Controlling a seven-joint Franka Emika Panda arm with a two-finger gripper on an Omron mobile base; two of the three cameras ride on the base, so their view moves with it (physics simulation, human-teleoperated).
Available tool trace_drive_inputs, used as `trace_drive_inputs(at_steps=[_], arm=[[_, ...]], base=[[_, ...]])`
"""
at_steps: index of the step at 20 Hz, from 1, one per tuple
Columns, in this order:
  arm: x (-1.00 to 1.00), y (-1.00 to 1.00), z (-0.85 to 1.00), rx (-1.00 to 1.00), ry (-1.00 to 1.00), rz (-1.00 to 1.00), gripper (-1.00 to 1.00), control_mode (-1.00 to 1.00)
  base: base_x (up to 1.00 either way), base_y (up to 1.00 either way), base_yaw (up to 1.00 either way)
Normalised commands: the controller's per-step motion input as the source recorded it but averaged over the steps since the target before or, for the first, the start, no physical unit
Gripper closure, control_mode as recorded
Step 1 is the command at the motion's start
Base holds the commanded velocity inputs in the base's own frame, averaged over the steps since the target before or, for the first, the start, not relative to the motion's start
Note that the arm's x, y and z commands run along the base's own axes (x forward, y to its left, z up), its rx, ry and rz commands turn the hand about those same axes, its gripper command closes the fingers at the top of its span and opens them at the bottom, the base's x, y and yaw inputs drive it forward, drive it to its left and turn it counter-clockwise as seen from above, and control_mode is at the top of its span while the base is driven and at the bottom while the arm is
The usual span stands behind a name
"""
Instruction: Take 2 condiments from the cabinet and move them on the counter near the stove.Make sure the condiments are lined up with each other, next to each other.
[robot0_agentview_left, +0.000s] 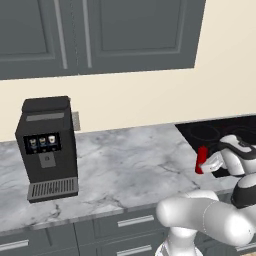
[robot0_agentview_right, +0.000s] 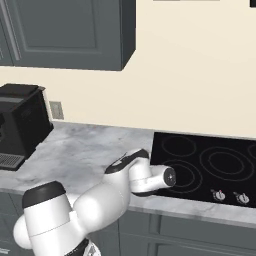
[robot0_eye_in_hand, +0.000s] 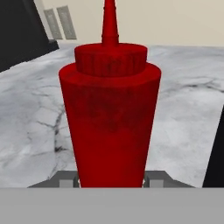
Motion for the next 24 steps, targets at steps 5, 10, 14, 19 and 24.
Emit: trace_drive_inputs(at_steps=[5,10,14,19,24], arm=[[0.0,0.0,0.0,0.0,0.0,0.0,1.0,-1.0],[0.0,0.0,0.0,0.0,0.0,0.0,-1.0,-1.0],[0.0,0.0,-0.07,0.0,-0.02,0.0,-1.0,-1.0],[-0.11,0.0,-0.08,0.0,-0.07,0.03,-1.0,-1.0],[-0.06,0.01,0.01,0.0,-0.12,0.01,-1.0,-1.0]], base=[[0.0,0.0,0.0],[0.0,0.0,0.0],[0.0,0.0,0.0],[0.0,0.0,0.0],[0.0,0.0,0.0]])
